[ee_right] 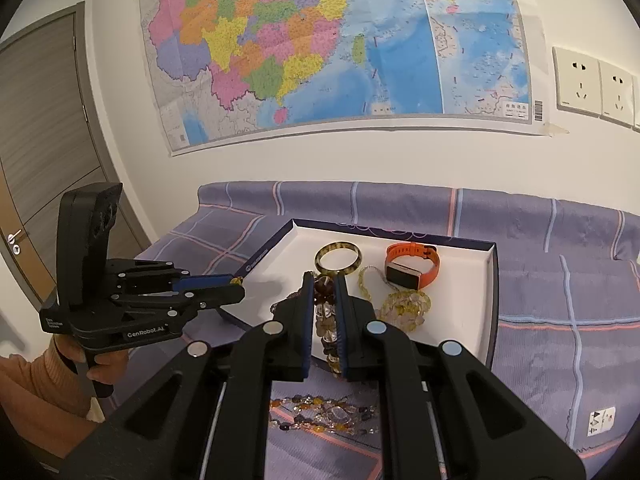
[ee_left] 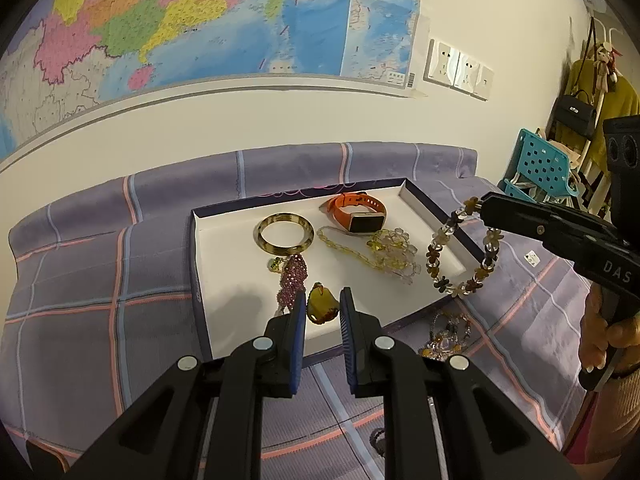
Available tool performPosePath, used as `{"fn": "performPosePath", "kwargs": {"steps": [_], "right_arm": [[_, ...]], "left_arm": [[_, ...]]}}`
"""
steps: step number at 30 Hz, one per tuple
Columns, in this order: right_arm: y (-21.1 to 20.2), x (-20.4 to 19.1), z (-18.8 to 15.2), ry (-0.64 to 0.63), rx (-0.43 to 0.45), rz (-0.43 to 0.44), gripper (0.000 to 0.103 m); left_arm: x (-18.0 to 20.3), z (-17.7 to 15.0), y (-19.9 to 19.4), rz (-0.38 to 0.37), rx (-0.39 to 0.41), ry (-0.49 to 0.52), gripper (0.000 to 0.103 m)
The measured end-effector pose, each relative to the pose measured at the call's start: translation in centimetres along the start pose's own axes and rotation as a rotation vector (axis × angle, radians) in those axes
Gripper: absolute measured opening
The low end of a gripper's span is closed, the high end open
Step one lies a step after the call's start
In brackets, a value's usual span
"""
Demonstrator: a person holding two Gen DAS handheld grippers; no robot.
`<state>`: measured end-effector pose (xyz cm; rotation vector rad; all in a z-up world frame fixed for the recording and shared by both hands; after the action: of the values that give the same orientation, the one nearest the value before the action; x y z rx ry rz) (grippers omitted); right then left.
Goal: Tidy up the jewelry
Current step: 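Carry the amber necklace in the right tool and yellow pendant in the left tool over the box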
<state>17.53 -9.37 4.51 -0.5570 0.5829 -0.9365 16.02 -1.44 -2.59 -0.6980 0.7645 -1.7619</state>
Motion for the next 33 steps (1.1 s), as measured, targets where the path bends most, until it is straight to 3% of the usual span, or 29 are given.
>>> {"fn": "performPosePath", "kwargs": {"steps": [33], "right_arm": [[2.2,2.0,0.9,0.036,-0.021,-0.003,0.01]], "left_arm": [[-0.9,1.6,1.6,0.026,-0.012,-0.015,0.015]]}}
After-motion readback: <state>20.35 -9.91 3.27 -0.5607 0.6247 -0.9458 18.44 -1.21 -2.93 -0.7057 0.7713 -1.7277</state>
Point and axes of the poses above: each gripper's, at about its wrist camera, not at the fingertips, and y roughly the way its jaws point, x to its right, z to its top, the point moved 10 cm from there along y, roughly the way its jaws point, and after that the axes turned 9 degrees about -x, right-handed, at the moved point
